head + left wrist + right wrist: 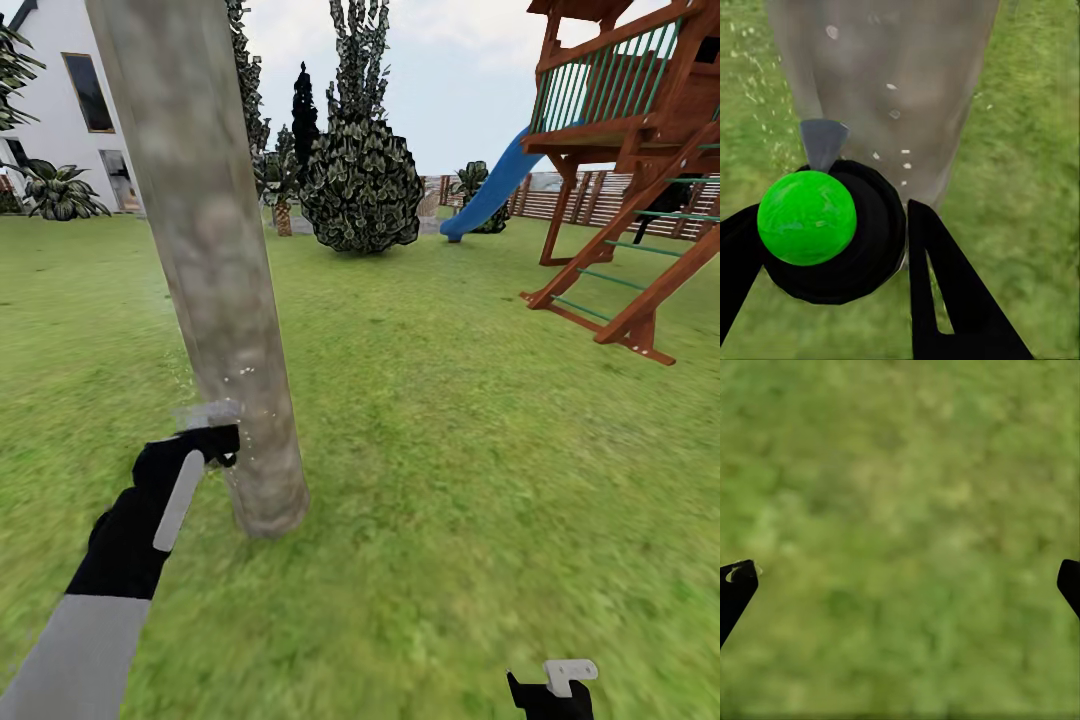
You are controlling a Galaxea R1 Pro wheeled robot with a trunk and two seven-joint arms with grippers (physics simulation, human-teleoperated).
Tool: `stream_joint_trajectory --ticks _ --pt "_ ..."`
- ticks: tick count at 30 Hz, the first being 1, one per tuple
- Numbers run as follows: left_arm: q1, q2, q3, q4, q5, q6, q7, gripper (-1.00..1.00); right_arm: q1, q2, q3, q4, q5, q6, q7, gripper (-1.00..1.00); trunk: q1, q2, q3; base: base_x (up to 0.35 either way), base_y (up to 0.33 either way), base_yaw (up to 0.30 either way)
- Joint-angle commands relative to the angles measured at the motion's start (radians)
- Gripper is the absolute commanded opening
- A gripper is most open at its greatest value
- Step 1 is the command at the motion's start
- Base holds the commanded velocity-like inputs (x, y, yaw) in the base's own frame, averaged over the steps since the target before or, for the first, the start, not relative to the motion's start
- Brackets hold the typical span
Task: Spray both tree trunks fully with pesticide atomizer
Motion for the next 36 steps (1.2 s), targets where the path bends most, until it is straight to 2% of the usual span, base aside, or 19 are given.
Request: stream_joint_trajectory --ticks 1,3,5,6,7,8,9,11,13,16,18,21,23,24,28,32,33,35,36 --pt "-0.005 -0.020 -0.021 -0.006 -0.018 0.019 0.002 -1.00 0.000 0.000 0.000 0.000 0.000 0.000 0.000 1.00 0.000 0.000 0.000 0.000 0.000 0.000" --pt "-0.024 -0.041 -0.030 -0.026 -0.024 0.051 0.005 -1.00 0.000 0.000 0.000 0.000 0.000 0.000 0.000 1.00 0.000 0.000 0.000 0.000 0.000 0.000" --pt "-0.028 -0.033 -0.026 -0.048 -0.028 0.058 0.005 -1.00 0.000 0.000 0.000 0.000 0.000 0.000 0.000 1.00 0.000 0.000 0.000 0.000 0.000 0.000" --pt "-0.029 -0.029 -0.010 -0.055 -0.028 0.060 0.005 -1.00 0.000 0.000 0.000 0.001 0.000 0.000 0.000 1.00 0.000 0.000 0.000 0.000 0.000 0.000" --pt "-0.038 -0.021 0.035 -0.061 -0.028 0.071 0.005 -1.00 0.000 0.000 0.000 0.000 0.000 0.000 0.000 1.00 0.000 0.000 0.000 0.000 0.000 0.000" --pt "-0.047 0.011 0.066 -0.078 -0.029 0.117 0.005 -1.00 0.000 0.000 0.000 0.000 0.000 0.000 0.000 1.00 0.000 0.000 0.000 0.000 0.000 0.000" --pt "-0.052 0.036 0.073 -0.085 -0.028 0.132 0.004 -1.00 0.000 0.000 0.000 0.000 0.000 0.000 0.000 1.00 0.000 0.000 0.000 0.000 0.000 0.000" --pt "-0.056 0.047 0.078 -0.089 -0.026 0.139 0.004 -1.00 0.000 0.000 0.000 0.000 0.000 0.000 0.000 1.00 0.000 0.000 0.000 0.000 0.000 0.000" --pt "-0.067 0.036 0.074 -0.091 -0.018 0.141 0.003 -1.00 0.000 0.000 0.000 0.000 0.000 0.000 0.000 1.00 0.000 0.000 0.000 0.000 0.000 0.000" --pt "-0.084 -0.022 0.059 -0.091 -0.016 0.142 0.002 -1.00 0.000 0.000 0.000 0.000 0.000 0.000 0.000 1.00 0.000 0.000 0.000 0.000 0.000 0.000" --pt "-0.088 -0.038 0.034 -0.091 -0.021 0.142 0.003 -1.00 0.000 0.000 0.000 0.000 0.000 0.000 0.000 1.00 0.000 0.000 0.000 0.000 0.000 0.000" --pt "-0.087 -0.017 0.041 -0.090 -0.030 0.142 0.005 -1.00 0.000 0.000 0.000 0.000 0.000 0.000 0.000 1.00 0.000 0.000 0.000 0.000 0.000 0.000" --pt "-0.079 0.039 0.055 -0.082 -0.031 0.140 0.006 -1.00 0.000 0.000 0.000 0.000 0.000 0.000 0.000 1.00 0.000 0.000 0.000 0.000 0.000 0.000" --pt "-0.077 0.056 0.056 -0.078 -0.031 0.140 0.007 -1.00 0.000 0.000 0.000 0.001 0.000 0.000 0.000 1.00 0.000 0.000 0.000 0.000 0.000 0.000" --pt "-0.069 0.068 0.051 -0.029 -0.031 0.121 0.010 -1.00 0.000 0.000 0.000 0.001 0.000 0.000 0.000 1.00 0.000 0.000 0.000 0.000 0.000 0.000" --pt "-0.027 0.056 0.037 0.176 -0.027 -0.066 0.007 -1.00 0.000 0.000 0.000 0.002 0.000 0.000 0.000 1.00 0.000 0.000 0.000 0.000 0.000 0.000" --pt "-0.024 0.052 -0.003 0.292 -0.026 -0.160 0.006 -1.00 0.000 0.000 0.000 0.001 0.000 0.000 0.000 1.00 0.000 0.000 0.000 0.000 0.000 0.000" --pt "-0.023 0.045 -0.061 0.425 -0.026 -0.287 0.009 -1.00 0.000 0.000 0.000 0.001 0.000 0.000 0.000 1.00 0.000 0.000 0.000 0.000 0.000 0.000" --pt "-0.022 0.038 -0.076 0.470 -0.025 -0.325 0.010 -1.00 0.000 0.000 0.000 0.002 0.000 0.000 0.000 1.00 0.000 0.000 0.000 0.000 0.000 0.000"
